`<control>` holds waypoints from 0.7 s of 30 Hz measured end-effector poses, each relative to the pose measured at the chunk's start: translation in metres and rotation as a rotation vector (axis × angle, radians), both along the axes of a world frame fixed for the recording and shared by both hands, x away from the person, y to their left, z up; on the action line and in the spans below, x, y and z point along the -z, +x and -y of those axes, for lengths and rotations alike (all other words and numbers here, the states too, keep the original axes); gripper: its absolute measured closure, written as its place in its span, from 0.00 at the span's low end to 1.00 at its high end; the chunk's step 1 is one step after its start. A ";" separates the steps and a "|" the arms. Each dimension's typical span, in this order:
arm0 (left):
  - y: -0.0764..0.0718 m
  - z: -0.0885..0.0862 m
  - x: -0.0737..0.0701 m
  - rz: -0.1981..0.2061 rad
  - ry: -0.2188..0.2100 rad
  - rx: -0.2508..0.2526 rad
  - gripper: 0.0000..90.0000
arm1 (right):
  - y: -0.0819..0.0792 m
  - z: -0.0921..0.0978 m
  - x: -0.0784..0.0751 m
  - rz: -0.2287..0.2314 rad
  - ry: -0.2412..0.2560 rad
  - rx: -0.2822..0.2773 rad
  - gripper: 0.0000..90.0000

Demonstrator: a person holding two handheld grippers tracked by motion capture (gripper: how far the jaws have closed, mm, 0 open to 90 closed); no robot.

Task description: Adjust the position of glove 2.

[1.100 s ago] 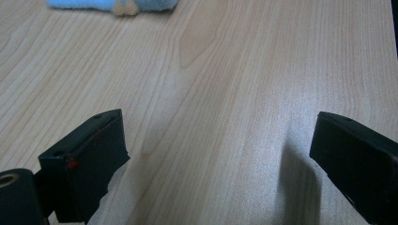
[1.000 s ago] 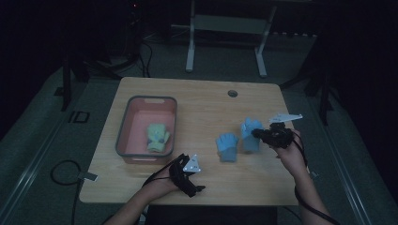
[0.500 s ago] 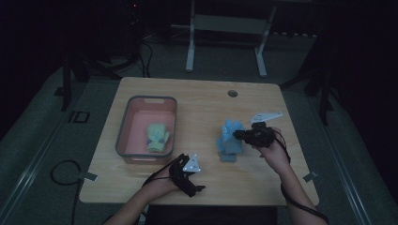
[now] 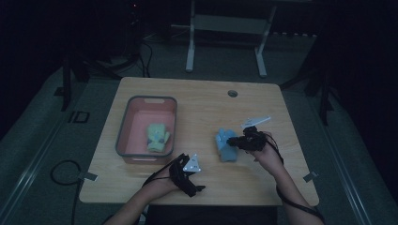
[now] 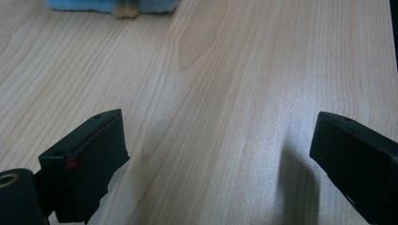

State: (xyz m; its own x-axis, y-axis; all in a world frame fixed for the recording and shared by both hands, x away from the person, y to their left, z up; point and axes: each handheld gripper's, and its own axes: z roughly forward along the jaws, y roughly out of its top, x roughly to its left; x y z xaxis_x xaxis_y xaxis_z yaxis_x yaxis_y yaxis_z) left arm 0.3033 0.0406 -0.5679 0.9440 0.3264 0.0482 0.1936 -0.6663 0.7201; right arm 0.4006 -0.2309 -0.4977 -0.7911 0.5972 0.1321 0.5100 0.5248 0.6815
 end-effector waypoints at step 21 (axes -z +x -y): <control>0.000 0.000 0.000 0.002 -0.011 -0.002 0.05 | 0.013 0.007 0.035 -0.041 -0.061 0.060 0.86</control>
State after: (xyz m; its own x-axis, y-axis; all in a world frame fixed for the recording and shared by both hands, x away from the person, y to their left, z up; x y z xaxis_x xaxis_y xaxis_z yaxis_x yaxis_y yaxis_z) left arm 0.3032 0.0406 -0.5678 0.9434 0.3285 0.0465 0.1933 -0.6581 0.7277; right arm 0.4135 -0.2381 -0.5328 -0.7483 0.6513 0.1259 0.5687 0.5323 0.6271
